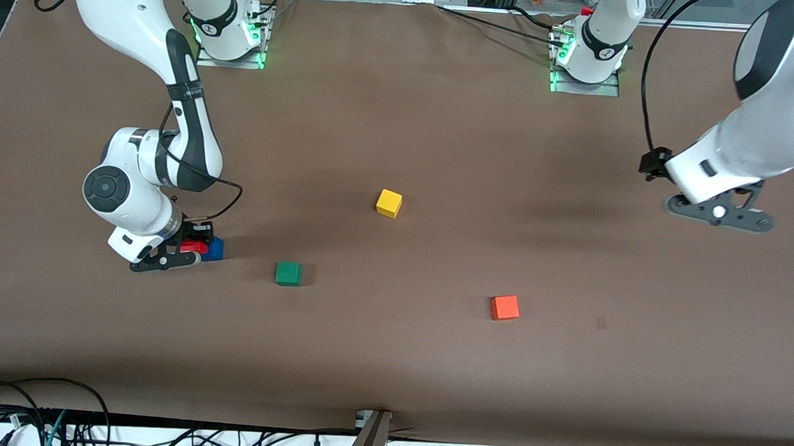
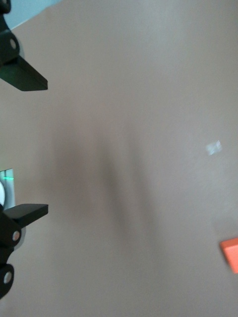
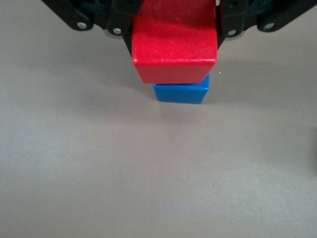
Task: Pass red block to right arm, stack on blue
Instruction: 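Move the red cube with the right gripper above the blue cube, then lower the red cube onto the blue cube and open the right gripper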
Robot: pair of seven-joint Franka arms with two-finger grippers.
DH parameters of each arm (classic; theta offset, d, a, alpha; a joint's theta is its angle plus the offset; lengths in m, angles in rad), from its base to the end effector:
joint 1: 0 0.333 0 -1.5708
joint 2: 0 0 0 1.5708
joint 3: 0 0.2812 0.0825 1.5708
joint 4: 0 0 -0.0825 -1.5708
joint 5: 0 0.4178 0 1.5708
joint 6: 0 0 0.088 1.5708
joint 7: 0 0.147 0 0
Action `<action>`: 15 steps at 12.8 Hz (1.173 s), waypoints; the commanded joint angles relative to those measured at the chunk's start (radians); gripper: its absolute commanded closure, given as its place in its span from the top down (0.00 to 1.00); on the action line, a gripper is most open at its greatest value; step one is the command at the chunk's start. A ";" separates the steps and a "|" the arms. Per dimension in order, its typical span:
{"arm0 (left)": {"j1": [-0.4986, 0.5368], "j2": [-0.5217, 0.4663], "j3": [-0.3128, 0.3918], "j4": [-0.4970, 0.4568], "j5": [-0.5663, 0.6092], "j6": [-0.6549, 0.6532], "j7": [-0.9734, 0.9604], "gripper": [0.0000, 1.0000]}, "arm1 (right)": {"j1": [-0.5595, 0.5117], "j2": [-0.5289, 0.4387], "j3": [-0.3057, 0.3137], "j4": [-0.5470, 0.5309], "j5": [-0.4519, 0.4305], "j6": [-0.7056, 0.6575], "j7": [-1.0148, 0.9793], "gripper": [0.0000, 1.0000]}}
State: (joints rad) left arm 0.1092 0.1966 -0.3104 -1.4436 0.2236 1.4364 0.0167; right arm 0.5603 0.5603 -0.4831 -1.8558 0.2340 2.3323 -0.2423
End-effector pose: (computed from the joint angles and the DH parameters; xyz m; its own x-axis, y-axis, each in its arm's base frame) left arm 0.6105 -0.0756 0.4914 0.9626 -0.1888 -0.1942 -0.2209 -0.9621 -0.1596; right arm 0.6436 0.0570 0.1536 0.9763 0.2153 -0.0226 0.2164 -0.9731 0.0792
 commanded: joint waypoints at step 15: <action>-0.174 -0.203 0.297 -0.235 -0.167 0.222 -0.089 1.00 | 0.004 -0.002 0.017 -0.022 0.036 0.025 0.044 0.01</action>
State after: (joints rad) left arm -0.0569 -0.0030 -0.0165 -1.6804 0.0762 1.6535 -0.0444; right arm 0.5629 0.5680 -0.4689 -1.8612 0.2567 2.3471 -0.2146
